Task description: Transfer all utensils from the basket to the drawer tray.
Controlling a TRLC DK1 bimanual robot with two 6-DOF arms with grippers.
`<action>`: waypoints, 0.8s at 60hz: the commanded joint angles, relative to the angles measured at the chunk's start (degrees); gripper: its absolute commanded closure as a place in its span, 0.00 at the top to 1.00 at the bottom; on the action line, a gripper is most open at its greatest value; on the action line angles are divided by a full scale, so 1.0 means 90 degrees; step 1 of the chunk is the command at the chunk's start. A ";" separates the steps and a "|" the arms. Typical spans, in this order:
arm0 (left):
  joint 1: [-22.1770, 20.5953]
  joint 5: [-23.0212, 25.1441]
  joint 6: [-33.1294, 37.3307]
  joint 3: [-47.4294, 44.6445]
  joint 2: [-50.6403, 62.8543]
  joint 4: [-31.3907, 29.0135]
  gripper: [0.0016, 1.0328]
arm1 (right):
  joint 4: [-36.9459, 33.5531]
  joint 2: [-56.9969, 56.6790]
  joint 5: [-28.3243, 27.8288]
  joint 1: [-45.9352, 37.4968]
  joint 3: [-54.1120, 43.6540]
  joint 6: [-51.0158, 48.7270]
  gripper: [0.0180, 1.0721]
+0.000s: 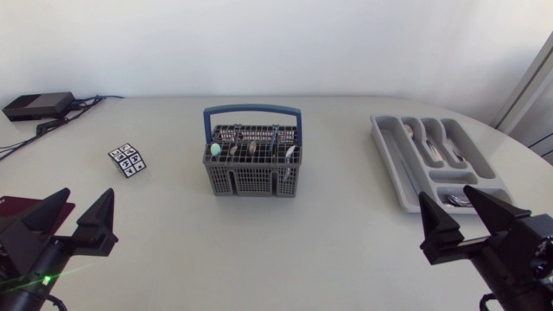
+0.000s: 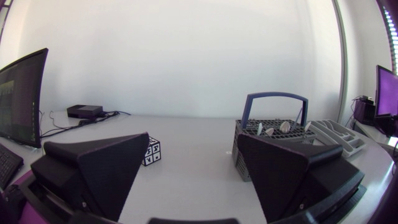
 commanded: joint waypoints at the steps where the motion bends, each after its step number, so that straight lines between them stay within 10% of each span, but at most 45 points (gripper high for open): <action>1: 0.0045 -0.0033 -0.0114 -0.0249 -0.0062 -0.0067 0.96 | -0.0045 -0.0043 0.0013 0.0057 -0.0123 0.0140 0.96; 48: 0.0084 -0.0102 -0.0153 0.0776 0.0826 0.0216 0.96 | 0.0160 0.1110 0.0130 0.0086 0.0756 0.0121 0.96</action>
